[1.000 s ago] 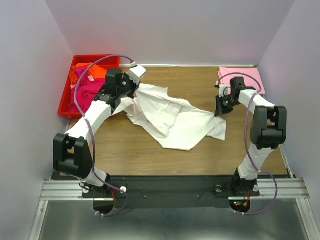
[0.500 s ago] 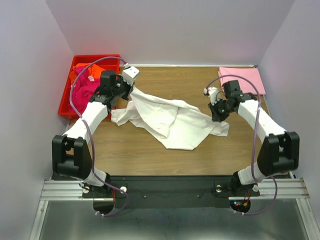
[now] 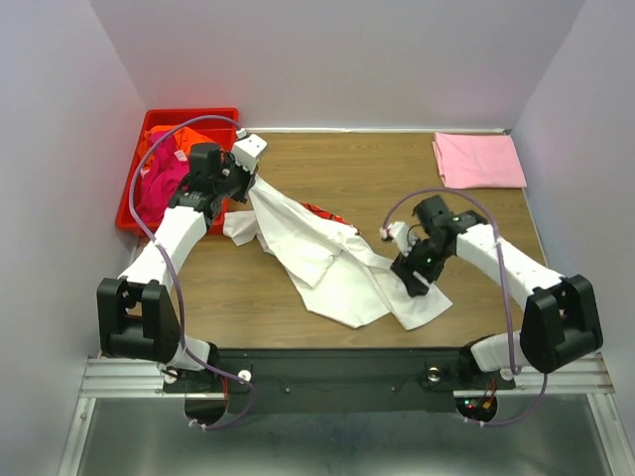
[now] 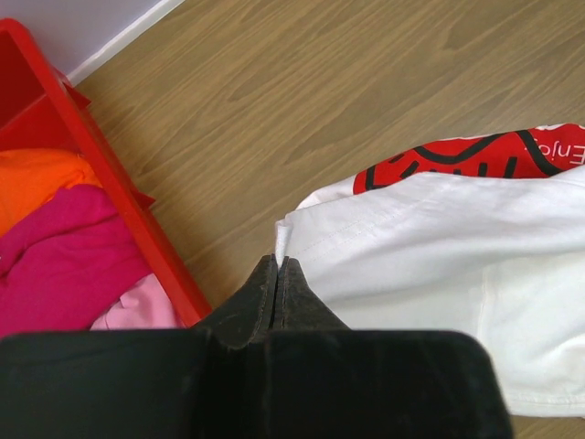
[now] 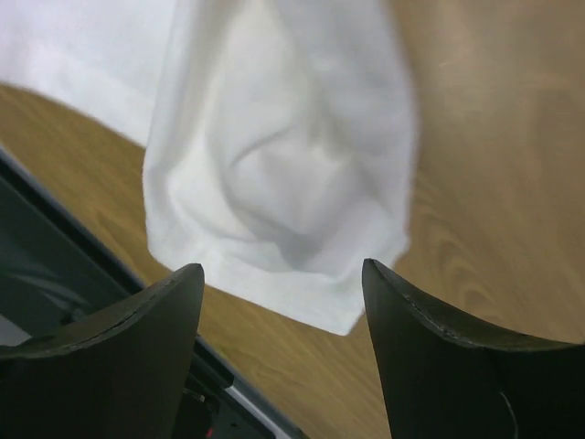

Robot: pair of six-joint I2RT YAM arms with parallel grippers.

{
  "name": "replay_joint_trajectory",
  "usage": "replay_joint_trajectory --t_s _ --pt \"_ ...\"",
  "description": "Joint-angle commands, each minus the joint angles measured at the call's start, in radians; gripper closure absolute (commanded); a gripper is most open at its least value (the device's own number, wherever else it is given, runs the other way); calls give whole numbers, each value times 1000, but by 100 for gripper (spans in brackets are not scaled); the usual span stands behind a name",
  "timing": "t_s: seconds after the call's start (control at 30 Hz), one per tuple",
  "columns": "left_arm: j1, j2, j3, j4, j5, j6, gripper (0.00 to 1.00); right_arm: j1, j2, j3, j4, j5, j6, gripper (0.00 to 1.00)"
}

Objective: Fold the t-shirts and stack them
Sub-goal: Flatten the tshirt out

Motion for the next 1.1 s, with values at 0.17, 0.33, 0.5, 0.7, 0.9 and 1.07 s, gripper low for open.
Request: replay_joint_trajectory --t_s 0.17,0.33,0.5,0.7,0.9,1.07 --pt "11 -24 12 13 13 17 100 -298 25 131 -62 -26 -8 44" --pt "11 -21 4 19 13 12 100 -352 95 100 -59 29 -50 51" --pt "12 -16 -11 29 18 12 100 -351 147 90 -27 23 -43 50" --pt "14 -3 -8 41 15 8 100 -349 212 22 80 57 -41 50" --pt "19 13 -2 50 15 -2 100 -319 255 -10 161 86 -18 63" --pt "28 30 12 52 15 -8 100 -319 293 30 249 181 5 99"
